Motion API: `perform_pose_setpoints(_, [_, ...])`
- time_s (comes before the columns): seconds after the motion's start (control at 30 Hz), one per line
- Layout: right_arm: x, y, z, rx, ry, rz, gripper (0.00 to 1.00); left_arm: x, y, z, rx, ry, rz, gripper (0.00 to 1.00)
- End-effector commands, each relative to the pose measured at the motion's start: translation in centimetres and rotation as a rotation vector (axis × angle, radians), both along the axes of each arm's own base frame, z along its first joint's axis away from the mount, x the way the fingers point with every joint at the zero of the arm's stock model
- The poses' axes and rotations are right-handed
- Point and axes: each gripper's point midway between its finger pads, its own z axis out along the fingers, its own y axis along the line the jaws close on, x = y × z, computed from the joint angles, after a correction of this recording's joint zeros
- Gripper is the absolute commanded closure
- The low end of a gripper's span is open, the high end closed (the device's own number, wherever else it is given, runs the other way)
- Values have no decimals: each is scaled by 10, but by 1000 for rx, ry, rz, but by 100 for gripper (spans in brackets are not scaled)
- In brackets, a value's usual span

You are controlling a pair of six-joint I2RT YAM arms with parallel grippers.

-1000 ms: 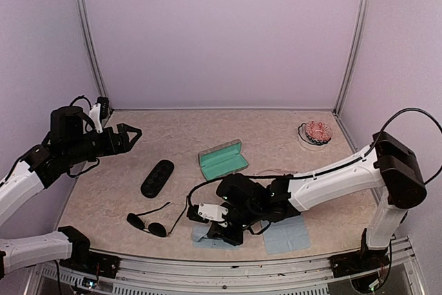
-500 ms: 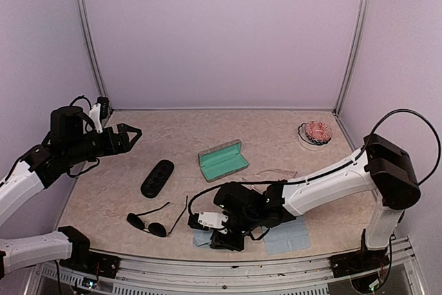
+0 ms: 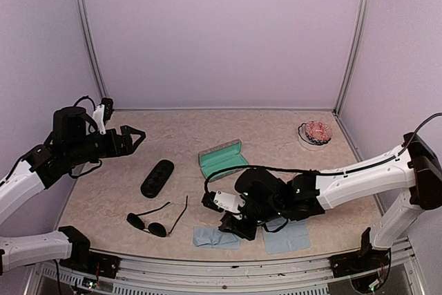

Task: Organize the sunglasses
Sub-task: Pick up the folded cleaning cloth from the center of the board.

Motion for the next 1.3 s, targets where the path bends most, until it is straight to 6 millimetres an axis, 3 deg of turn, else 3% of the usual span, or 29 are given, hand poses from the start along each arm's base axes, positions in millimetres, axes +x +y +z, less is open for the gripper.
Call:
perform_pose_setpoints(0.0, [19,-9,-19,-40,19,-142,84,-2,-7,-3,35,2,-5,1])
perform_pose_setpoints(0.2, [25,7,-33,-44,46,-172,100,-2,-7,-6,50,10,-1,1])
perform_pose_setpoints(0.47, [22,26,-51,-84,96,-139,100,-4,-7,-7,57,12,-1,1])
perform_pose_setpoints(0.67, [7,21,-61,-119,142,-79,100,-4,-7,-7,59,10,-7,1])
perform_pose_setpoints(1.27, [-32,-2,-59,-175,217,12,100,-5,-7,-5,54,7,-10,1])
